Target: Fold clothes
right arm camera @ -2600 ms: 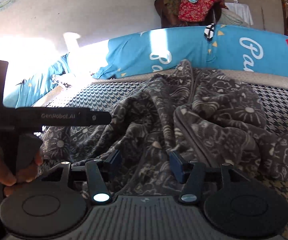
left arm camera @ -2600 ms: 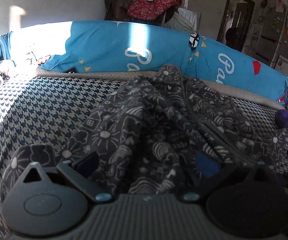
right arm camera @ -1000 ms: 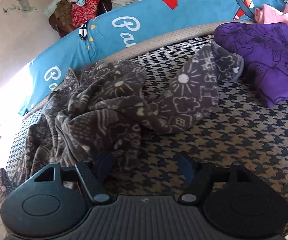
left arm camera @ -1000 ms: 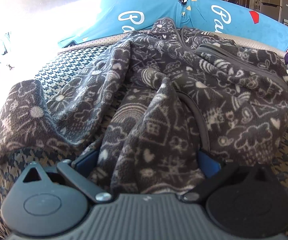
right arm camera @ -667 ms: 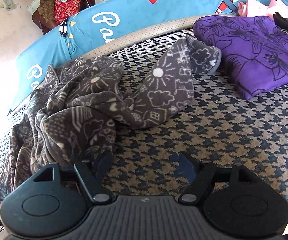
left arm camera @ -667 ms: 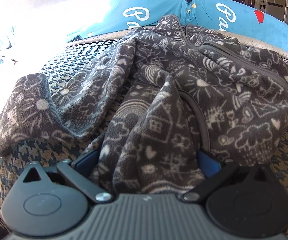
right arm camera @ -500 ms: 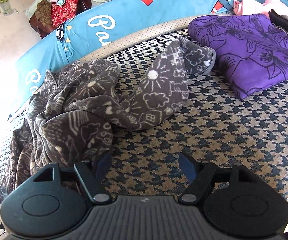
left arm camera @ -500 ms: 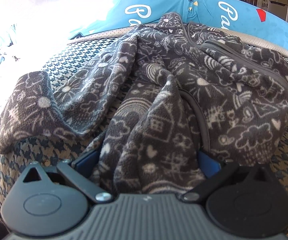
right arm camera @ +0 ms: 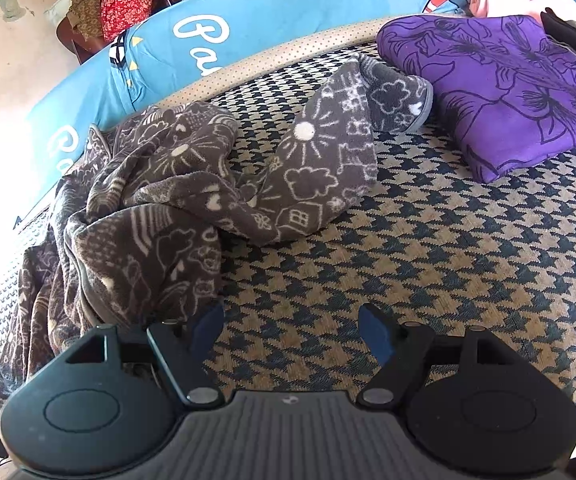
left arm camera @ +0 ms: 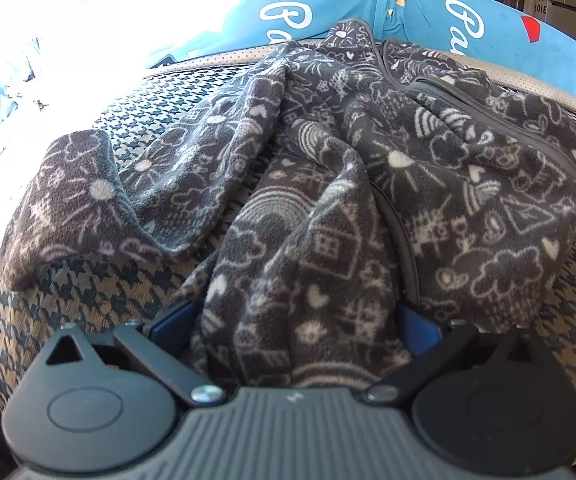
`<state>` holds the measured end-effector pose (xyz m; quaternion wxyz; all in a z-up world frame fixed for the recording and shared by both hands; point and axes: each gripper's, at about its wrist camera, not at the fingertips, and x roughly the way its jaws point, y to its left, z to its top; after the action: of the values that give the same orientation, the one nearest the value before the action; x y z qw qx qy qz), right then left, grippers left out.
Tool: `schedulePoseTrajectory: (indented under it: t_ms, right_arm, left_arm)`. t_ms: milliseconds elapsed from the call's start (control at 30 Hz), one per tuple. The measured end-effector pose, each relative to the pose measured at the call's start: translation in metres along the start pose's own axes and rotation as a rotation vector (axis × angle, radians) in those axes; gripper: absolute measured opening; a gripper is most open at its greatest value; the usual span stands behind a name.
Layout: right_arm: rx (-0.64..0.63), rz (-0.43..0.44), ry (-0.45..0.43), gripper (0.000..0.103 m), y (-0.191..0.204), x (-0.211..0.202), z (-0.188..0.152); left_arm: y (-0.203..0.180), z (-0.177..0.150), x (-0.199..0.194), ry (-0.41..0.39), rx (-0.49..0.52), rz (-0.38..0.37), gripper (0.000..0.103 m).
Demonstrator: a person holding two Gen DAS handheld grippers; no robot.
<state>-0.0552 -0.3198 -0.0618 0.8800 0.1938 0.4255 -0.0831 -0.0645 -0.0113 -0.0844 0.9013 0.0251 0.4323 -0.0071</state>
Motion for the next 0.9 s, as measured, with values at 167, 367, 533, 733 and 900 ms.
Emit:
schedulePoseTrajectory:
  t_ms: [167, 367, 533, 733, 900]
  right_arm:
    - [-0.038, -0.026, -0.007, 0.076, 0.003, 0.001, 0.0]
    - [-0.031, -0.028, 0.011, 0.081, 0.001, 0.004, 0.001]
    - [-0.02, -0.036, 0.019, 0.081, 0.001, 0.007, 0.002]
    - [-0.012, -0.038, 0.016, 0.082, -0.002, 0.007, 0.002]
    - [-0.008, -0.053, 0.015, 0.082, -0.002, 0.008, 0.003]
  left_arm:
    - [-0.003, 0.009, 0.001, 0.064, -0.025, 0.026, 0.103]
    - [-0.013, 0.015, -0.01, 0.071, -0.035, 0.059, 0.103]
    - [-0.035, 0.021, -0.016, 0.078, 0.002, 0.09, 0.103]
    - [-0.062, 0.021, -0.027, 0.079, 0.032, 0.079, 0.103]
    - [-0.081, 0.02, -0.039, 0.057, 0.072, 0.057, 0.103]
